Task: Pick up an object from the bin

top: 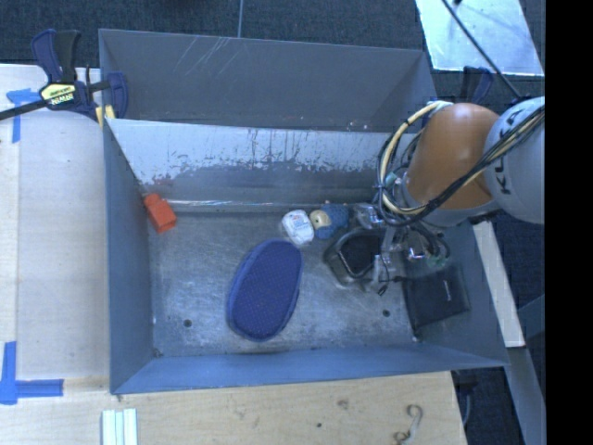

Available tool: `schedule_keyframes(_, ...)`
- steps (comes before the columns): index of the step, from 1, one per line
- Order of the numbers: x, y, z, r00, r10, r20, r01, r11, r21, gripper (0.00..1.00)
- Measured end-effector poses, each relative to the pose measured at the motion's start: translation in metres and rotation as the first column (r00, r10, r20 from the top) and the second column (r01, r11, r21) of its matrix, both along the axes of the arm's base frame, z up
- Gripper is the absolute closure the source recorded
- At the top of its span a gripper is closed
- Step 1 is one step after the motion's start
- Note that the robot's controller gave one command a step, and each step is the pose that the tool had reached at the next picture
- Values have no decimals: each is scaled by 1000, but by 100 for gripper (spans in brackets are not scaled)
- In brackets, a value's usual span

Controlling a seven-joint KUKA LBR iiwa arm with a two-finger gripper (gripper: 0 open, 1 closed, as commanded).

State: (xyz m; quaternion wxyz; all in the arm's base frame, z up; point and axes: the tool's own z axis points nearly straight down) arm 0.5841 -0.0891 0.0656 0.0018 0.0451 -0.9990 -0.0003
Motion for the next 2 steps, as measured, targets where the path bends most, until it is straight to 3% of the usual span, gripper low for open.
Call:
schedule_keyframes(1,2,0,5,1000,2,7,-2,1000,-2,100)
schedule_keyframes(2,-4,-4,149,978,208,7,-208,978,-2,100)
